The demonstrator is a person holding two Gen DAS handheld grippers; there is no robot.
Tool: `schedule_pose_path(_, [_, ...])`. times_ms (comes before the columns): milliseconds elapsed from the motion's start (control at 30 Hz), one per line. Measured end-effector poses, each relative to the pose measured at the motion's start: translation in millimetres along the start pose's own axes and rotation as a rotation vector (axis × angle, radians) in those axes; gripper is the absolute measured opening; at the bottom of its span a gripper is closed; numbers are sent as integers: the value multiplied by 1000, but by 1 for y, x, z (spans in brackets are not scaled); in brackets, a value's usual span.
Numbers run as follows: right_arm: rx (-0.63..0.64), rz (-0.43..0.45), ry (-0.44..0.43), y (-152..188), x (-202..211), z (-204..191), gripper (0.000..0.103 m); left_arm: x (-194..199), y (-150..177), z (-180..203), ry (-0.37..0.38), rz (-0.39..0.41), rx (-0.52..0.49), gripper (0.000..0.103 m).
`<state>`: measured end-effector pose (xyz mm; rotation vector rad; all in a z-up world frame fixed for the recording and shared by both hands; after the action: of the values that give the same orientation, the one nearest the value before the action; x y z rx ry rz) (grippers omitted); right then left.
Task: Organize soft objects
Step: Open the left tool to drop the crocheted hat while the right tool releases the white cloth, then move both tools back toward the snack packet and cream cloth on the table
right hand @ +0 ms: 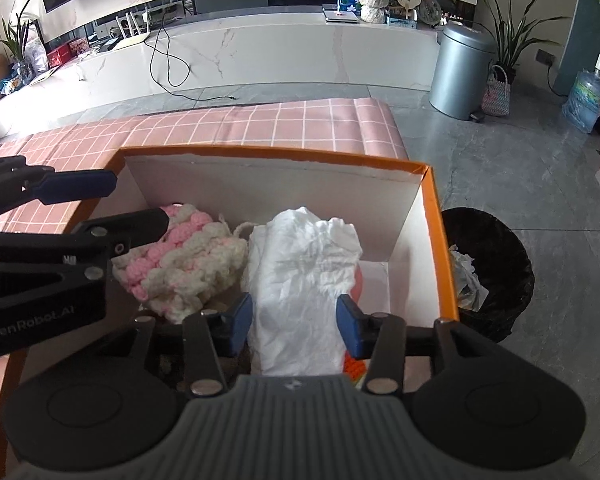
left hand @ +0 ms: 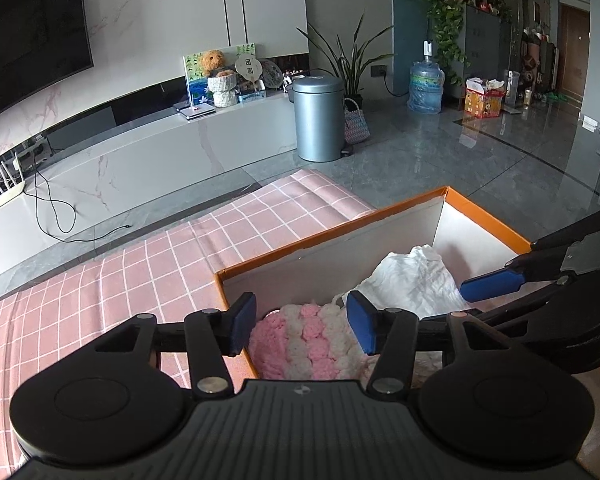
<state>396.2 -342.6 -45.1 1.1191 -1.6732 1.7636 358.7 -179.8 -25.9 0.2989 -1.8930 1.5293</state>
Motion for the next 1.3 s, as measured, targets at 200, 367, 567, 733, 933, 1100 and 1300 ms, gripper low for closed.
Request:
schedule_pose_path(200, [6, 20, 6, -1, 16, -7, 51, 16, -2, 0, 32, 12, 31, 61])
schedule_pose_path(367, [23, 47, 18, 1, 36, -17, 60, 39, 0, -4, 40, 34, 47, 62])
schedule_pose_path(567, [42, 92, 34, 6, 66, -35, 71, 73, 5, -13, 47, 82, 83, 62])
schedule_pose_path(733, [52, 166, 65, 15, 95, -53, 78, 106, 16, -26, 40, 155, 122, 62])
schedule_pose_path(933, [45, 304, 68, 30, 127, -88, 84, 137, 41, -48, 11, 212, 184, 62])
schedule_pose_path(1100, [23, 388, 37, 48, 137, -124, 84, 152, 67, -78, -27, 210, 259, 62])
schedule_pose_path(1300, [-5, 447, -6, 65, 135, -168, 84, 168, 102, -113, -41, 201, 360, 62])
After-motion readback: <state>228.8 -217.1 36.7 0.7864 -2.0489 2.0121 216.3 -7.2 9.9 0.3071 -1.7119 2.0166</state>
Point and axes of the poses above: each gripper's, at about its wrist camera, not at the fingertips, and x roughly against the way its jaws point, z to its right, y to its underside, the point moved 7 cm from there along -x, roughly the way its jaws point, and after that the axes turned 2 degrees about -y, right-handed, at the moved point
